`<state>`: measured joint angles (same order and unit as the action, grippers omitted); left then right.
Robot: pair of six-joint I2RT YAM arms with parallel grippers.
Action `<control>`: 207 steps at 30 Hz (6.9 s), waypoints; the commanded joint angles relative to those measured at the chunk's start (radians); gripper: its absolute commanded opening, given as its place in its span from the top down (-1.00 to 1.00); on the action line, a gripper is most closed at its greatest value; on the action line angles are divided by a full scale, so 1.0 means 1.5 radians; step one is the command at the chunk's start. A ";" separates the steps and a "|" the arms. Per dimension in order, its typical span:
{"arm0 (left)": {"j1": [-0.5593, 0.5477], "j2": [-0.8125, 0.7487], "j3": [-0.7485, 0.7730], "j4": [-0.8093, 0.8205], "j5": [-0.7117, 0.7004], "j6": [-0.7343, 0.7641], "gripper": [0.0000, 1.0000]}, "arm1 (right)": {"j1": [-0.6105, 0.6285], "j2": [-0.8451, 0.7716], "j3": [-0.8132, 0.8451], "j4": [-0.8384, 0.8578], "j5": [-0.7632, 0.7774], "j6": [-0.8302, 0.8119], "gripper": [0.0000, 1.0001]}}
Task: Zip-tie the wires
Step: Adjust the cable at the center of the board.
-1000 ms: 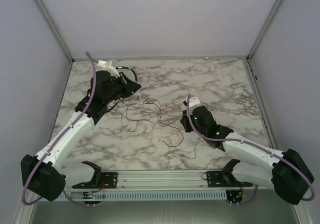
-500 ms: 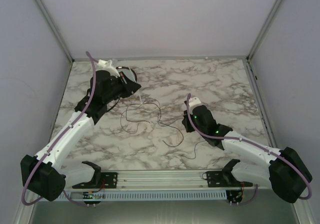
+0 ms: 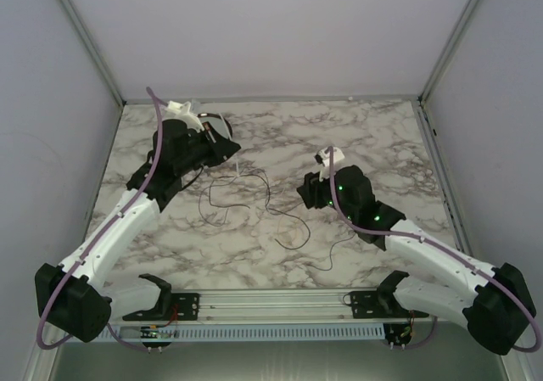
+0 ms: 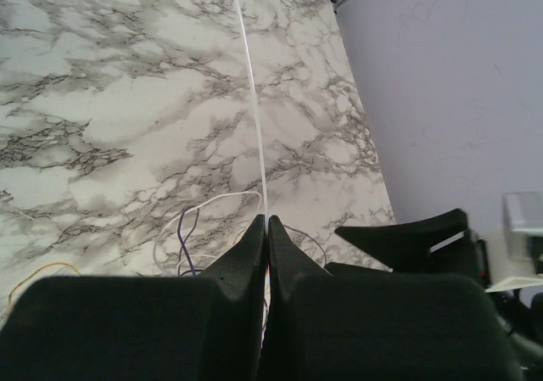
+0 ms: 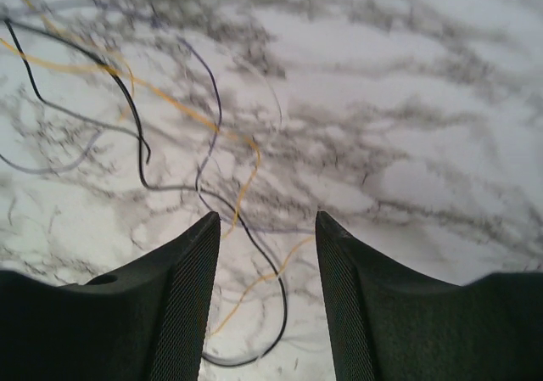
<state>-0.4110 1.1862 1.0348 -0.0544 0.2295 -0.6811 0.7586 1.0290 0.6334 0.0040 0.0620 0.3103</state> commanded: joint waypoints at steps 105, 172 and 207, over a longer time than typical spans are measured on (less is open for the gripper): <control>0.010 -0.001 0.040 -0.023 0.010 0.032 1.00 | -0.212 0.072 -0.023 0.050 -0.101 -0.002 1.00; 0.011 -0.008 0.052 0.008 0.034 0.009 1.00 | 0.059 0.417 0.219 0.460 -0.373 0.203 0.84; 0.029 0.018 0.042 0.077 0.106 0.035 0.71 | 0.072 0.379 0.263 0.242 -0.290 0.154 1.00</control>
<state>-0.3786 1.2808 1.1450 -0.1219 0.3374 -0.6186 0.8623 1.6180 0.9642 0.5167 -0.3614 0.5419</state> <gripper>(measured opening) 0.039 0.006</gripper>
